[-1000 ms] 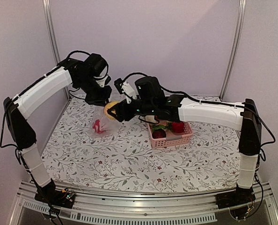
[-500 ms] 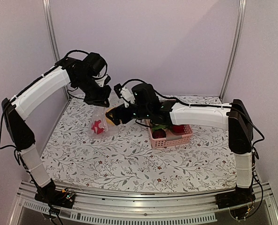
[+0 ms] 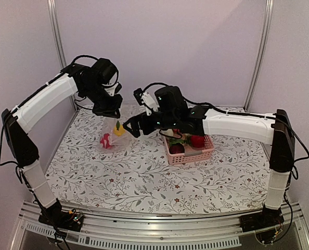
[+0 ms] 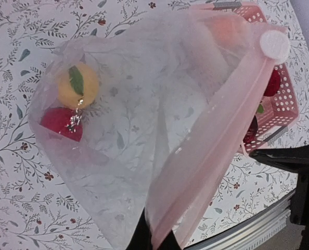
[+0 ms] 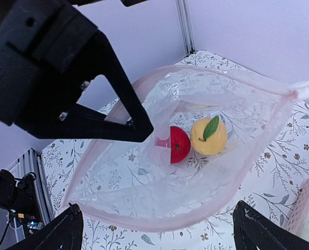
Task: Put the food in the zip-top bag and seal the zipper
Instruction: Place the fake fruit in the zipper food storage bag.
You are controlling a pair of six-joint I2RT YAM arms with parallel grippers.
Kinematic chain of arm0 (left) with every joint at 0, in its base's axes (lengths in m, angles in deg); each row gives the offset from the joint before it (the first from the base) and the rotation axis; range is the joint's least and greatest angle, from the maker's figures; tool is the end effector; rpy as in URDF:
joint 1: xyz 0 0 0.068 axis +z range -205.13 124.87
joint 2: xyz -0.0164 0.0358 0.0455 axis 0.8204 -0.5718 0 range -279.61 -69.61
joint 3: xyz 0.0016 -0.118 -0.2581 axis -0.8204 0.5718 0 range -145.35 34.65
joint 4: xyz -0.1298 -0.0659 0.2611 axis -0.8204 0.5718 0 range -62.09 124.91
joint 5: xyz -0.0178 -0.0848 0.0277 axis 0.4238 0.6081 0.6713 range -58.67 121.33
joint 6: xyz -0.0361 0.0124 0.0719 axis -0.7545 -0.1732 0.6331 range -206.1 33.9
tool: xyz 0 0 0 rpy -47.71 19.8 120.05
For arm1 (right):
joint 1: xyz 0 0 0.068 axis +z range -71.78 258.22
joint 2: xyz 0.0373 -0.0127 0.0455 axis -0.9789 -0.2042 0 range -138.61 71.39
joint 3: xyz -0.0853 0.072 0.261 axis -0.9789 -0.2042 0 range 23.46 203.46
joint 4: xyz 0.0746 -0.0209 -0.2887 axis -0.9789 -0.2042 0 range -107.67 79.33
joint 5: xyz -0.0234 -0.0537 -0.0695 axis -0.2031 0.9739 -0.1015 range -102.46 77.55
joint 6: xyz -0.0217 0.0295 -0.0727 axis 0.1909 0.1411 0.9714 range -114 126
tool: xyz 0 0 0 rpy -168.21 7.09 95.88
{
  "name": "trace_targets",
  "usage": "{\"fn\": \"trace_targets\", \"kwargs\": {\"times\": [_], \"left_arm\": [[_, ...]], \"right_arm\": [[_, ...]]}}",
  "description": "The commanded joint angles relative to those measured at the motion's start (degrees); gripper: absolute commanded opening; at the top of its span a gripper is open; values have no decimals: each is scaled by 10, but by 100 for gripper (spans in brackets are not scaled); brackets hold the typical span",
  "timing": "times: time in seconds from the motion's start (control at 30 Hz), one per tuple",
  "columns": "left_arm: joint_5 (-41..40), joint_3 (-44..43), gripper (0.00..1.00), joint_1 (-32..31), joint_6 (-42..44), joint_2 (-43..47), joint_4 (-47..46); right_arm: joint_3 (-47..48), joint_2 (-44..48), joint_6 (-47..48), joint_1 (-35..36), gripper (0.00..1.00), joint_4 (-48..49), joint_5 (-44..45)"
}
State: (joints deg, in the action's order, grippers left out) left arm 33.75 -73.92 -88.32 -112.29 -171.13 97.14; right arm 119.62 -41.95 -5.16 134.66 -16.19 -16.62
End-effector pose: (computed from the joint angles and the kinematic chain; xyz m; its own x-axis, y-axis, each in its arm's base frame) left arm 0.3478 -0.2311 0.3499 -0.9128 0.0702 -0.4022 0.1789 0.9542 -0.2396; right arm 0.3009 0.4629 0.2839 -0.3772 -0.2195 -0.8997 -0.8105 0.5483 0.2061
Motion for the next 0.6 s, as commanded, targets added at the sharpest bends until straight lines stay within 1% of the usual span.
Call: {"fn": "trace_targets", "kwargs": {"times": [0.0,0.13,0.23,0.43,0.57], "left_arm": [[-5,9,0,6,18,3,-22],[-6,14,0,7,26,-3,-37],[-1,14,0,6,27,-9,-43],[13,14,0,5,29,-19,-50],[5,17,0,6,37,-22,-52]], "right_arm": [[-53,96,2,-3,99,-54,29],[-99,157,-6,-11,99,-86,72],[-124,194,-18,-30,99,-120,86],[-156,223,-47,-90,99,-185,75],[-174,229,-72,-129,99,-210,38]]}}
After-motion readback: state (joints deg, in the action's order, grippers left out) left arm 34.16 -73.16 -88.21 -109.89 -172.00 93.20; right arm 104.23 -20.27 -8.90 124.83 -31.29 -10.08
